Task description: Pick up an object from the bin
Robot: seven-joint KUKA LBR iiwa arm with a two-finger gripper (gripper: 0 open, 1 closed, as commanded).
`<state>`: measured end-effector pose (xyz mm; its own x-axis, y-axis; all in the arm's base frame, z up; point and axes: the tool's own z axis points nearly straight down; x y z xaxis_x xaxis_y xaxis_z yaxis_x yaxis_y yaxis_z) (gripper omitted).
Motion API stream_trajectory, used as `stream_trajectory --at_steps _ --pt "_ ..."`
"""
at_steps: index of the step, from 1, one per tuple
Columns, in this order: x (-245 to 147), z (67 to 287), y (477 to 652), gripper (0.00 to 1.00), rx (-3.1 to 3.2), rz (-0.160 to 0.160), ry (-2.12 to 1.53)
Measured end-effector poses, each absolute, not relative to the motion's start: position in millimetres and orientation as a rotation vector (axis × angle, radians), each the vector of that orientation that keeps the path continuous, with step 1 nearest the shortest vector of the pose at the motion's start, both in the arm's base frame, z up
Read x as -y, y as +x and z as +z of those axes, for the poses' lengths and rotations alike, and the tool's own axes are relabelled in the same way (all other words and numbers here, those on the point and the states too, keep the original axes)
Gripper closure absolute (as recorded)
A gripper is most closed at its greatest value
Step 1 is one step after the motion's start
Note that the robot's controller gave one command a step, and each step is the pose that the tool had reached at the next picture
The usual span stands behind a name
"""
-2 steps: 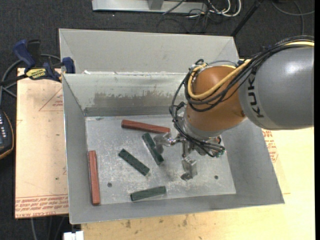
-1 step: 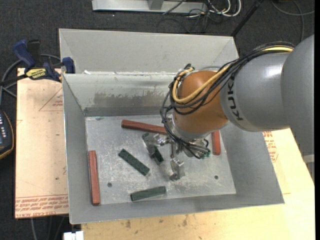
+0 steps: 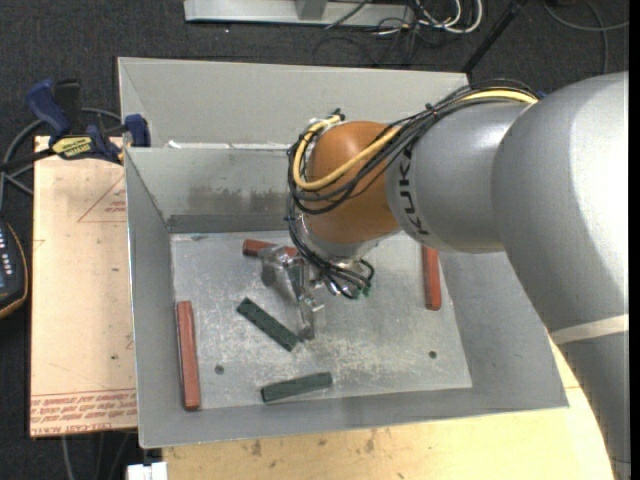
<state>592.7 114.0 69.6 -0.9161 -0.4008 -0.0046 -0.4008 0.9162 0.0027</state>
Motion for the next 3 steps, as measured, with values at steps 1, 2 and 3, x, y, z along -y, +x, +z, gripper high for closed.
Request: stream_trajectory --at_steps 1,2,3 --pt "-193 70 588.1 0.00 -3.087 0.010 -0.556" --pt "-187 71 589.4 1.00 -3.090 0.003 -0.545" --pt "-185 224 607.6 1.00 -3.079 0.003 -0.557"
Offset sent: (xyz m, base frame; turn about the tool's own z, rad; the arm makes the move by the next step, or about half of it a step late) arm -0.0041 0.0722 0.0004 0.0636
